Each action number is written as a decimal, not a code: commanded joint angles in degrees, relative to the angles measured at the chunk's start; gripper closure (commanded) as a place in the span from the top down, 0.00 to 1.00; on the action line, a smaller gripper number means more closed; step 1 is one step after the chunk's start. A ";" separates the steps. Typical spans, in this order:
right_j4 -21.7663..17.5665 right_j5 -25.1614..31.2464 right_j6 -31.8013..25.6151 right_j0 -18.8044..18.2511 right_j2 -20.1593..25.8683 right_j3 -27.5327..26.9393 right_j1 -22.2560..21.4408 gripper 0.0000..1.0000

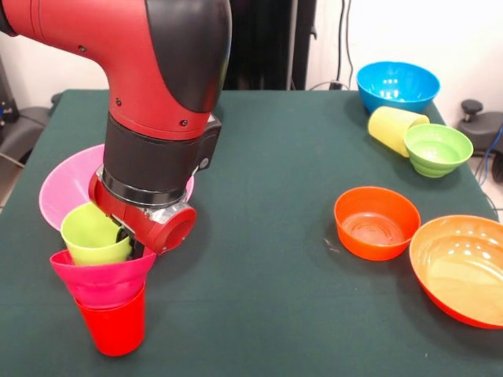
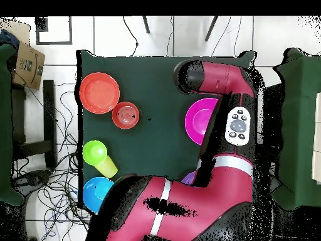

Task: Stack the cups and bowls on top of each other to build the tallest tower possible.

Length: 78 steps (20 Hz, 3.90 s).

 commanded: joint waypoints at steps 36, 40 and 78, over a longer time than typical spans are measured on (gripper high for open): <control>5.22 0.41 2.98 2.10 2.23 -5.64 7.07 1.00; 5.75 0.47 2.44 1.86 2.43 -3.97 6.30 1.00; 8.99 14.14 -9.76 -3.36 7.03 4.98 -4.76 1.00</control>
